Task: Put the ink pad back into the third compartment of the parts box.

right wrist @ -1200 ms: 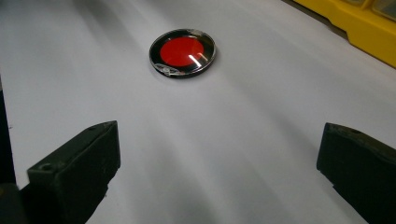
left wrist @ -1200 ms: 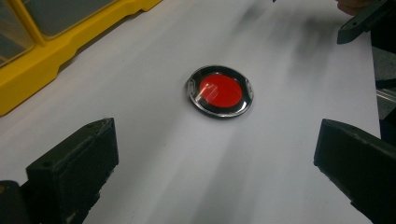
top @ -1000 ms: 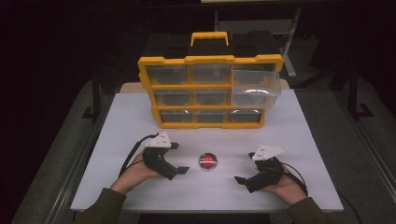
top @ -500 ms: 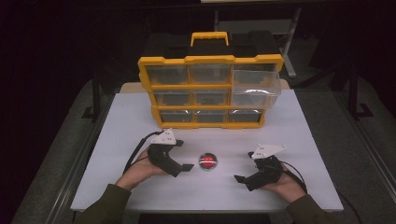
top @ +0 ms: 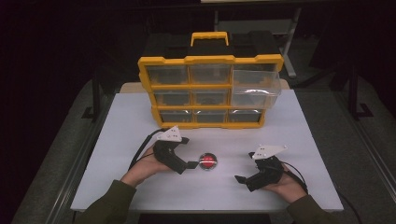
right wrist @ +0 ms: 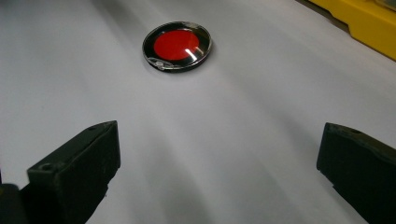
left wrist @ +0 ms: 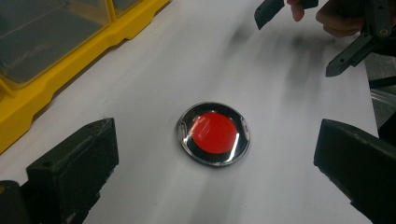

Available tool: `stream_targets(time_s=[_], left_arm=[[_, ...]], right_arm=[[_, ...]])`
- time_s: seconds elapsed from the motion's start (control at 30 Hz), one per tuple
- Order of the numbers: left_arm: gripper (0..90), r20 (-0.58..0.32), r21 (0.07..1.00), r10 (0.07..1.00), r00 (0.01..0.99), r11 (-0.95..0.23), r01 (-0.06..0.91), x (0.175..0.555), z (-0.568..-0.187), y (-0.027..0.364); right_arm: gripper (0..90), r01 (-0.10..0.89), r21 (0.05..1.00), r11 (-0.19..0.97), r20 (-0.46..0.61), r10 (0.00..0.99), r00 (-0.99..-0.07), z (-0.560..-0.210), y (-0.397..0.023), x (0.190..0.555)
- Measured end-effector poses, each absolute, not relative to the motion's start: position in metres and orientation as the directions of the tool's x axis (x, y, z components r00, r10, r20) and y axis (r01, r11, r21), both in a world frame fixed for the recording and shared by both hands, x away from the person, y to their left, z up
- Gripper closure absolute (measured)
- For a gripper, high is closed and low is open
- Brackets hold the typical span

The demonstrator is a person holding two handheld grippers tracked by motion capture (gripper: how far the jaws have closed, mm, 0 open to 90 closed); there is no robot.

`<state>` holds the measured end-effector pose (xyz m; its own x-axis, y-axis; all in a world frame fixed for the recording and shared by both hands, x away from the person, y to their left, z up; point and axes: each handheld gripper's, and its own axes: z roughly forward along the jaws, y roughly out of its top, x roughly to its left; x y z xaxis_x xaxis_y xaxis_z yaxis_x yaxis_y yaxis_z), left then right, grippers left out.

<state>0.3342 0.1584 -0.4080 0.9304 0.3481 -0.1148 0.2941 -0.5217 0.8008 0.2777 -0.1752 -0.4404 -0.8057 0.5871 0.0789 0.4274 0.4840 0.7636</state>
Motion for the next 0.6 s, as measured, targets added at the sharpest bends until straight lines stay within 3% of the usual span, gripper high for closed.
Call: stream_targets(time_s=[0.6], left_arm=[[0.0,-0.122,0.799,0.344,0.931,-0.522,0.298,0.343,-0.404,0.146]], right_arm=[[0.0,0.430,0.762,0.484,0.081,0.588,-0.805,-0.441,-0.175,0.278]])
